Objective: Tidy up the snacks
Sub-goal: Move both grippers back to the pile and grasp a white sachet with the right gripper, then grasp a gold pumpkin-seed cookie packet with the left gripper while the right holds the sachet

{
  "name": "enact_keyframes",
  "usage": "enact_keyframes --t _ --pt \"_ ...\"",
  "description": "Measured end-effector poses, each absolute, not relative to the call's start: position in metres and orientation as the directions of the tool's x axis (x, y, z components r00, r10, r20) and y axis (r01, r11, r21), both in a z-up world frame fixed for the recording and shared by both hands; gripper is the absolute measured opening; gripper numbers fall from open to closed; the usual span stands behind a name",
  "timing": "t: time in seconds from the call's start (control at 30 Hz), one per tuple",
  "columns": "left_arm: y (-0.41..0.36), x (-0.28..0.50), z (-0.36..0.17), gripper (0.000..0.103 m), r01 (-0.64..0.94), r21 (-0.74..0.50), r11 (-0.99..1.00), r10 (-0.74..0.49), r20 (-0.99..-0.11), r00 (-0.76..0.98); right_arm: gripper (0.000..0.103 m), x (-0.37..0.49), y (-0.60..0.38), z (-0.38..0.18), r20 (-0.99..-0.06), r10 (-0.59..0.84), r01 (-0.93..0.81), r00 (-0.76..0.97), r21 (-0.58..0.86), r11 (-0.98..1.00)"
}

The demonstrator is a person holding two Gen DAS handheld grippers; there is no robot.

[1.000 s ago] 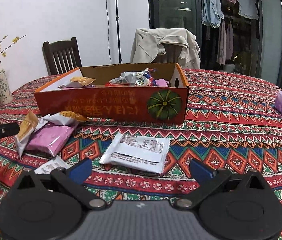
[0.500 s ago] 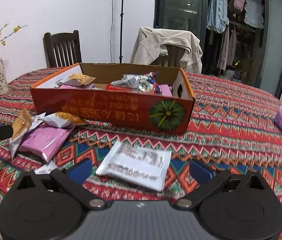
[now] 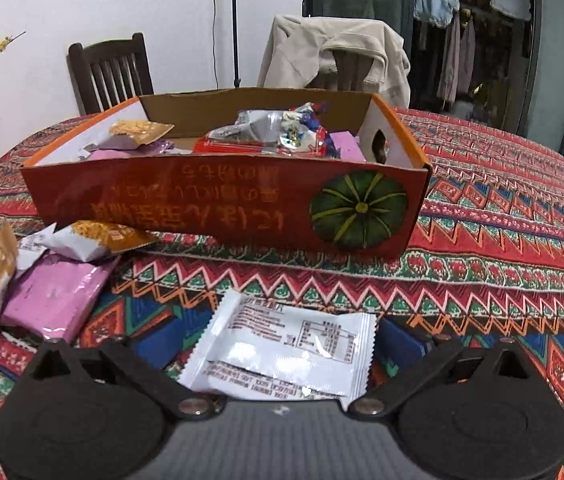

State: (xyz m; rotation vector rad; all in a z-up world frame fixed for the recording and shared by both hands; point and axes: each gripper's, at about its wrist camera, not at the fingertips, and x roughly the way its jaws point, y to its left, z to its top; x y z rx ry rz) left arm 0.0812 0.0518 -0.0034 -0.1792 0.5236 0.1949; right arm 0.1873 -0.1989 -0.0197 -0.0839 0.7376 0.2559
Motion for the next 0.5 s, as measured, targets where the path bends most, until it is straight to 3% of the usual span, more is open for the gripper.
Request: enact_keyframes --t 0.5 --pt "0.0503 0.0829 -0.0053 0.103 -0.224 -0.118 0.967 0.132 -0.521 0.843 0.103 0.1840 -0.1993 -0.0224 -0.660 0.206 -0.265 0.723 0.010 0.964"
